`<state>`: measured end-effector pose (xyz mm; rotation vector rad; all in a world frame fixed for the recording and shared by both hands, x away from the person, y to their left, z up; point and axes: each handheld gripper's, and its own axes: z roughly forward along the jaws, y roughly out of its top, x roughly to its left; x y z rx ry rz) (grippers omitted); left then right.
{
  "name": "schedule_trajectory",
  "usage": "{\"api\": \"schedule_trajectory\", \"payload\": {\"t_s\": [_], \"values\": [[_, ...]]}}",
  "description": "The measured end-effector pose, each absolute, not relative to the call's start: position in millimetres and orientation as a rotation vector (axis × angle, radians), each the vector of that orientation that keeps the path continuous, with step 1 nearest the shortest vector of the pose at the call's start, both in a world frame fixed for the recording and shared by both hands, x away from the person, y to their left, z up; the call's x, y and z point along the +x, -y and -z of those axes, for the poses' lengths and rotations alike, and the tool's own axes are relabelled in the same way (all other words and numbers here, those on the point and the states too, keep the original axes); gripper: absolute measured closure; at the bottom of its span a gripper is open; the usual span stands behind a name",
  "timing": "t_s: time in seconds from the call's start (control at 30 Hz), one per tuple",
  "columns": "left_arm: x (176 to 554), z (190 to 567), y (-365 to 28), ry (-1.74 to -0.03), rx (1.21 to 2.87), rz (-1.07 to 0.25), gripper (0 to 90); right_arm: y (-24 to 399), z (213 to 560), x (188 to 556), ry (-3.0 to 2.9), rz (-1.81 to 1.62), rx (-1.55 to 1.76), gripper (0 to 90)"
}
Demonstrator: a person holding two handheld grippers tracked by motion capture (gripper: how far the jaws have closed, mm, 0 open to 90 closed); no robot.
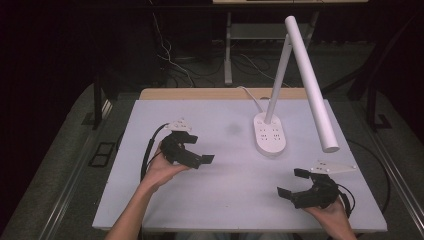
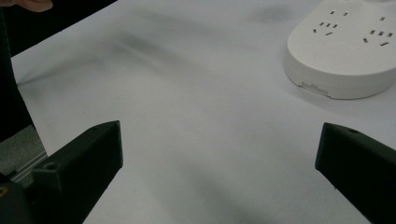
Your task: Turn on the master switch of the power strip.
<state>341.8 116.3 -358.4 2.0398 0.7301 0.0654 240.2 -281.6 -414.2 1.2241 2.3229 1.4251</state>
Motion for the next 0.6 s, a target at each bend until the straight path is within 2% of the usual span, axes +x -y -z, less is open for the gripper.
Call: {"api": "schedule_trajectory", "payload": {"t_s": [0.6], "values": [[364.4,345.3,-93.0,-0.687,2.096,-0.067,0.9,281.8,414.2,240.5,-2.325,-1.426,1.223,0.2]]}}
